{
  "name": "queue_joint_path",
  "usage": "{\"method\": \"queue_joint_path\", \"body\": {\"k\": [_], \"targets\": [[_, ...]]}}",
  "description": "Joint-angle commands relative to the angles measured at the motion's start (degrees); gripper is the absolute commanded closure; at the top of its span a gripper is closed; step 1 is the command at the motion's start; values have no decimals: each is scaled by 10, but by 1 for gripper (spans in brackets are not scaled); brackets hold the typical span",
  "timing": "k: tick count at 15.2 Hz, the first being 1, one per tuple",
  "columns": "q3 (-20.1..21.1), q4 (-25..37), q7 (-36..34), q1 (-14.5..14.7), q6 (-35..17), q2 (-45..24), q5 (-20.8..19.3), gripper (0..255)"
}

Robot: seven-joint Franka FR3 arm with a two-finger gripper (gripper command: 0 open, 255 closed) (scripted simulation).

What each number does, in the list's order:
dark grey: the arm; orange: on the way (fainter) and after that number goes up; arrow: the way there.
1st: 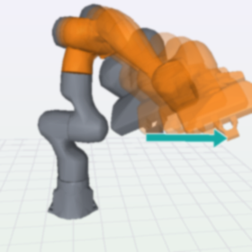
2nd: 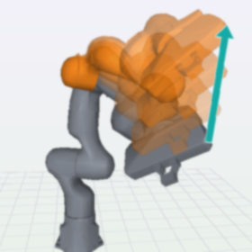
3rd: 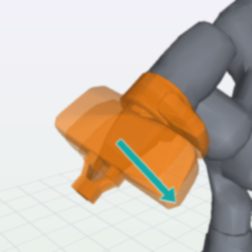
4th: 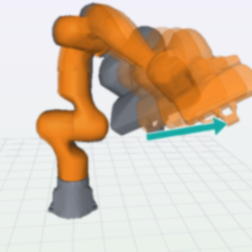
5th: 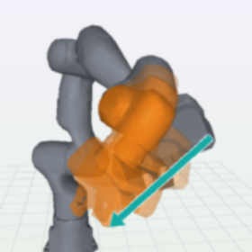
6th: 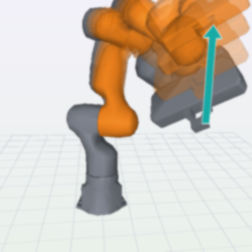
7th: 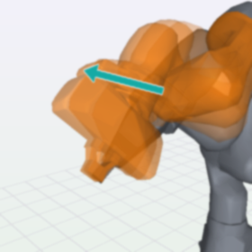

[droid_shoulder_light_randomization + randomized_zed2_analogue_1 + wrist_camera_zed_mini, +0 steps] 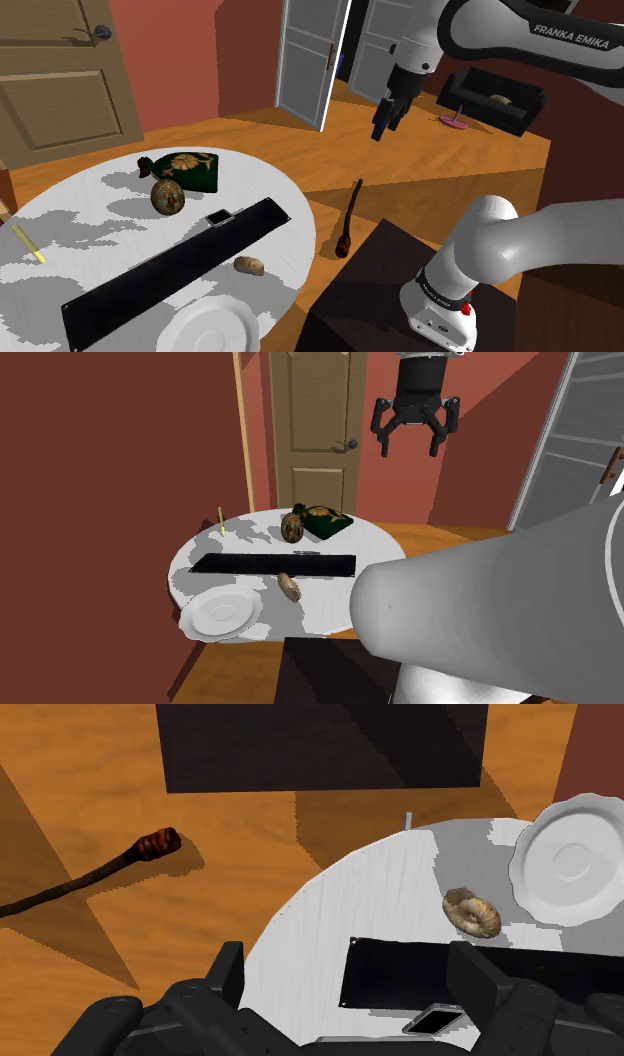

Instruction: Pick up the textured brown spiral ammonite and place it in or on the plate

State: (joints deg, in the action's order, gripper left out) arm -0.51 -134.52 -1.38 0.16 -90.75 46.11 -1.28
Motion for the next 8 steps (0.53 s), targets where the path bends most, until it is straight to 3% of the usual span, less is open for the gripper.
{"method": "queue_joint_path", "body": {"k": [1, 8], "targets": [[0, 0, 0, 0, 0, 0, 0, 0], [50, -79, -22, 30, -128, -43, 16, 0]]}}
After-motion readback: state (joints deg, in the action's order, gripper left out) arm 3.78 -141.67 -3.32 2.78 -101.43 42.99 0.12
